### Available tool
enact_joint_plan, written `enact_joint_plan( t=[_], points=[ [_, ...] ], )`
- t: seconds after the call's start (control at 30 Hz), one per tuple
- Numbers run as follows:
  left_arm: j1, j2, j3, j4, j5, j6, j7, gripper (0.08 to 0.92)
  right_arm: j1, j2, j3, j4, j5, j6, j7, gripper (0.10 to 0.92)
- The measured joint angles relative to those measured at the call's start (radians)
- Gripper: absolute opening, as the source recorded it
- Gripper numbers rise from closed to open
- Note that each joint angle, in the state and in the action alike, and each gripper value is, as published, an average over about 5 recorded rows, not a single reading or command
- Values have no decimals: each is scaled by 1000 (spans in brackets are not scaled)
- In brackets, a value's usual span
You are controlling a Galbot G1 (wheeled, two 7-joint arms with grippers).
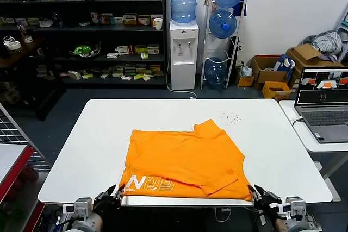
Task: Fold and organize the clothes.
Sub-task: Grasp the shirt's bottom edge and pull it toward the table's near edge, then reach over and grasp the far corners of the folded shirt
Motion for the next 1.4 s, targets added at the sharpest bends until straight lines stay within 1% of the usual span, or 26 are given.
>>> enact_joint_plan(
  t=[0.03, 0.2, 0.33, 0.43, 0.53, 0.73, 0.97, 1.13, 1.4],
  points=[
    [-6, 2, -2, 0, -1, 0, 2, 520, 15, -3, -1, -3, 0, 5, -2, 475],
    [-80, -3, 2, 23, 1, -12, 30, 659, 149, -6, -34, -54, 12, 23, -5, 623],
    [-192, -32, 26, 91, 1, -22, 69, 772, 319, 11, -99, -147, 30, 24, 0, 735],
    [-299, -62, 51, 173, 0, -26, 103, 814, 461, 35, -164, -242, 41, 19, 3, 800],
    [-409, -93, 82, 274, 0, -29, 139, 822, 599, 67, -233, -349, 47, 10, 4, 820],
    [-606, -152, 150, 501, 1, -32, 213, 823, 822, 146, -350, -561, 47, -15, -9, 823],
    [-763, -195, 205, 728, 1, -31, 275, 823, 987, 238, -435, -772, 18, -35, -45, 823],
    [-825, -215, 228, 817, 0, -22, 293, 823, 1055, 289, -475, -883, -5, -49, -70, 823],
    [-870, -226, 257, 884, 0, -2, 306, 823, 1100, 326, -510, -973, -25, -67, -92, 823]
  ],
)
